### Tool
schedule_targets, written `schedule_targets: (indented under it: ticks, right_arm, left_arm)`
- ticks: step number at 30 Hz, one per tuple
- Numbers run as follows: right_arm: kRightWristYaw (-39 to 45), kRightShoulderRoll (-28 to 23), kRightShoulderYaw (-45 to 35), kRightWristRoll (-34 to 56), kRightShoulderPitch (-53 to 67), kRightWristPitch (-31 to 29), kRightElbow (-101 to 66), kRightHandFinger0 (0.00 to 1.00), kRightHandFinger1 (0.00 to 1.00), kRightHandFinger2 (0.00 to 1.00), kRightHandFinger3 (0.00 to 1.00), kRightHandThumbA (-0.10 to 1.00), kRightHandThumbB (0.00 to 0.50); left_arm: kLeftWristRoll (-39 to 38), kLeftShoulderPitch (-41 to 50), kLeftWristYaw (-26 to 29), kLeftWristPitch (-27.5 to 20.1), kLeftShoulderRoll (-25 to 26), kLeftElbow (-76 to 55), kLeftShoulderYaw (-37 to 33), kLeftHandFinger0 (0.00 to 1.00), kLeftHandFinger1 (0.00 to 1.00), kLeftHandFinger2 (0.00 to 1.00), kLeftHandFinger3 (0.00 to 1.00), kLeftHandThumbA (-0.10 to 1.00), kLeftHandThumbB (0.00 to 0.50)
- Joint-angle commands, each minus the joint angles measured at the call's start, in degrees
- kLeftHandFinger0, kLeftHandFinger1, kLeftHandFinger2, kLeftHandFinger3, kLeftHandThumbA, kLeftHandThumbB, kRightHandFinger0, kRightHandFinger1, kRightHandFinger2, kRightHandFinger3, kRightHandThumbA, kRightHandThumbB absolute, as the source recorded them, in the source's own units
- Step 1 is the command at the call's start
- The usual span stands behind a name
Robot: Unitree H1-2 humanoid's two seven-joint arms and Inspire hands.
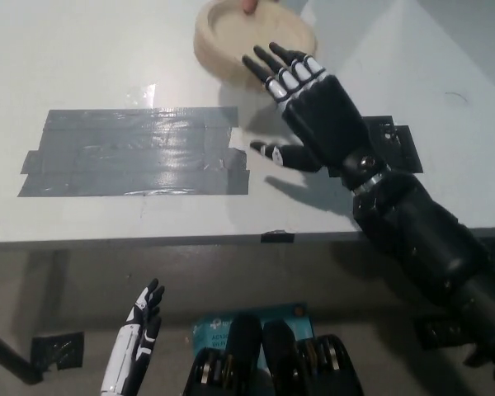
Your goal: A stack of plates is kept in the middle of the desk close to the robot and the robot grabs the stack with its right hand, picks it up and hands it to a person.
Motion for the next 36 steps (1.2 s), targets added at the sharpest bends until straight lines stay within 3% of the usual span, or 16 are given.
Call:
schedule_targets:
  ticks: [1,5,8,10,13,18,23,25,27,28,30,31,32,33,34,36]
  right_arm:
    - [26.41,-5.17,-6.04,13.80,2.84,8.16,-25.64,1.00,1.00,1.00,1.00,0.93,0.500]
    - [29.86,-7.88,-8.14,16.19,5.74,9.62,-34.93,1.00,1.00,1.00,1.00,0.94,0.500]
    - [31.24,-10.99,-10.80,18.61,10.03,10.99,-44.98,1.00,1.00,1.00,1.00,0.91,0.500]
    - [30.57,-12.74,-13.27,21.83,14.29,11.44,-51.89,1.00,1.00,1.00,1.00,0.80,0.500]
    - [29.83,-14.43,-16.68,24.57,21.58,13.66,-63.32,1.00,1.00,1.00,1.00,0.82,0.500]
    - [25.33,-14.32,-20.18,23.49,32.19,13.47,-75.29,1.00,1.00,1.00,1.00,0.88,0.500]
    - [18.14,-11.27,-19.23,25.35,48.05,9.13,-81.72,1.00,1.00,1.00,1.00,0.82,0.499]
    - [14.24,-8.58,-17.32,26.12,54.32,5.21,-77.67,1.00,1.00,1.00,1.00,0.74,0.460]
    - [13.37,-7.17,-16.75,27.21,56.66,4.12,-75.92,1.00,1.00,1.00,1.00,0.72,0.464]
    - [12.46,-5.58,-16.30,28.69,59.55,2.81,-72.05,1.00,1.00,1.00,1.00,0.54,0.403]
    - [11.28,-3.83,-16.29,29.84,62.47,0.47,-67.64,1.00,1.00,1.00,1.00,0.38,0.372]
    - [10.06,-2.79,-16.49,30.48,63.27,-1.29,-64.88,1.00,1.00,1.00,1.00,0.20,0.272]
    - [8.90,-1.46,-16.93,31.25,64.12,-3.37,-61.84,1.00,1.00,1.00,1.00,0.08,0.293]
    - [8.05,-0.85,-17.22,31.12,64.48,-4.79,-60.38,1.00,1.00,1.00,0.90,-0.09,0.268]
    - [6.75,-0.30,-17.57,30.39,64.77,-6.61,-58.48,1.00,1.00,1.00,0.82,-0.10,0.244]
    - [5.77,1.12,-18.27,30.74,66.19,-10.34,-53.64,1.00,1.00,1.00,0.84,-0.06,0.264]
  left_arm:
    - [-0.43,-0.78,-0.02,-1.87,0.11,-1.96,-0.34,1.00,1.00,1.00,1.00,1.00,0.274]
    - [-0.50,-1.07,0.12,-2.43,0.08,-1.27,-0.30,1.00,1.00,1.00,1.00,1.00,0.268]
    - [-0.22,-0.80,0.51,-2.56,0.09,-1.21,-0.37,1.00,1.00,1.00,1.00,1.00,0.265]
    - [-0.21,-0.64,0.57,-2.55,0.08,-1.05,-0.30,1.00,1.00,1.00,1.00,1.00,0.273]
    - [-0.06,-0.50,0.55,-2.17,-0.03,-1.29,-0.15,1.00,1.00,1.00,1.00,1.00,0.274]
    - [0.01,-0.48,0.56,-2.35,0.06,-1.05,-0.14,1.00,1.00,1.00,1.00,1.00,0.267]
    - [0.01,-0.57,0.78,-2.51,-0.15,-0.47,-0.17,1.00,1.00,1.00,1.00,1.00,0.262]
    - [0.16,-0.36,0.79,-2.23,-0.24,-0.68,-0.16,1.00,1.00,1.00,1.00,1.00,0.262]
    - [0.13,-0.28,0.77,-2.19,-0.26,-0.73,-0.14,1.00,1.00,1.00,1.00,1.00,0.262]
    - [0.01,-0.28,0.73,-2.29,-0.27,-0.74,-0.12,1.00,1.00,1.00,1.00,1.00,0.261]
    - [0.13,-0.05,0.69,-2.20,-0.30,-0.91,-0.21,1.00,1.00,1.00,1.00,1.00,0.260]
    - [0.05,-0.10,0.62,-2.18,-0.28,-0.92,-0.22,1.00,1.00,1.00,1.00,1.00,0.259]
    - [-0.06,-0.19,0.54,-2.16,-0.26,-0.90,-0.21,1.00,1.00,1.00,1.00,1.00,0.257]
    - [-0.05,-0.18,0.45,-2.10,-0.20,-1.00,-0.24,1.00,1.00,1.00,1.00,1.00,0.254]
    - [-0.03,-0.16,0.37,-2.04,-0.16,-1.11,-0.28,1.00,1.00,1.00,1.00,1.00,0.253]
    - [-0.14,-0.33,0.34,-2.33,-0.10,-0.97,-0.27,1.00,1.00,1.00,1.00,1.00,0.249]
